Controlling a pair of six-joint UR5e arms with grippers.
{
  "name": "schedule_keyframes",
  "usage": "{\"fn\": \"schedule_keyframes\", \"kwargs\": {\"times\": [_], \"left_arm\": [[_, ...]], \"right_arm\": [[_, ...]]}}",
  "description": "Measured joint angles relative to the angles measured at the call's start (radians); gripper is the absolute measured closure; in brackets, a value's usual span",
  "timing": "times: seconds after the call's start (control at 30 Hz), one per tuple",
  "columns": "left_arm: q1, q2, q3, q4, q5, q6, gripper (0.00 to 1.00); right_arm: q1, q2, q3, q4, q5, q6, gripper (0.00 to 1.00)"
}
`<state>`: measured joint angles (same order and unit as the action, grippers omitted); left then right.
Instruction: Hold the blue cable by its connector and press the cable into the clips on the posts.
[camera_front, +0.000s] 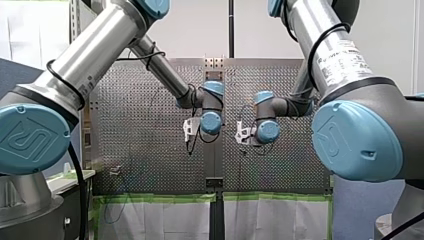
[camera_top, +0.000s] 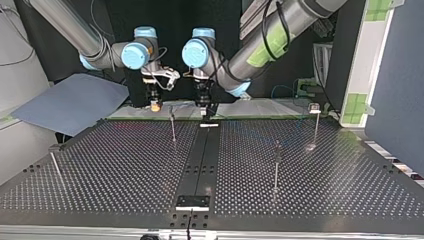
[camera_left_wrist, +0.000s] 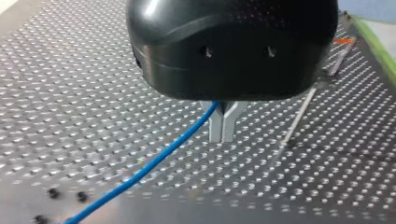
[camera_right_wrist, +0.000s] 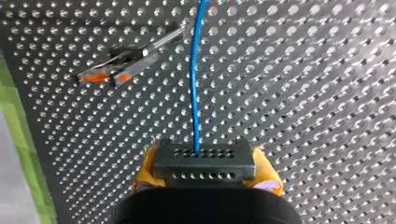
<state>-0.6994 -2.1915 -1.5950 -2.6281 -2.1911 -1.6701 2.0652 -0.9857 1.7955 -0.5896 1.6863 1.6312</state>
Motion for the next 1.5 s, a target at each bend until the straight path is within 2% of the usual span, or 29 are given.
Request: {"fn": "schedule_keyframes", "kwargs": {"times": [0.2,0.27,0.4,0.5,0.63,0.9,1.17,1.37,1.5], "left_arm": [[-0.012,-0.053,0.0,0.04,0.002,0.0,1.0],[-0.015,-0.067,0.0,0.054,0.0,-0.001,1.0],[-0.019,-0.076,0.0,0.074,-0.002,-0.002,1.0],[-0.022,-0.079,0.0,0.093,0.0,-0.005,1.0],[-0.025,-0.099,0.0,0.116,0.014,-0.01,1.0],[-0.028,-0.119,0.0,0.138,0.02,-0.015,1.0],[-0.032,-0.18,0.018,0.131,0.038,-0.016,1.0],[-0.042,-0.225,0.067,0.093,0.04,-0.017,1.0],[-0.044,-0.233,0.105,0.084,0.04,-0.022,1.0]], "right_arm": [[-0.008,0.013,0.016,-0.057,-0.034,0.008,1.0],[-0.008,0.014,0.016,-0.073,-0.043,0.018,1.0],[-0.01,0.017,0.017,-0.114,-0.062,0.051,1.0],[-0.015,0.025,0.017,-0.145,-0.067,0.057,1.0],[-0.024,0.05,0.017,-0.176,-0.069,0.051,1.0],[-0.042,0.123,0.025,-0.192,-0.064,0.038,1.0],[-0.065,0.135,0.036,-0.213,-0.069,0.035,1.0],[-0.084,0.137,0.037,-0.221,-0.097,0.024,1.0],[-0.1,0.139,0.037,-0.225,-0.129,0.013,1.0]]}}
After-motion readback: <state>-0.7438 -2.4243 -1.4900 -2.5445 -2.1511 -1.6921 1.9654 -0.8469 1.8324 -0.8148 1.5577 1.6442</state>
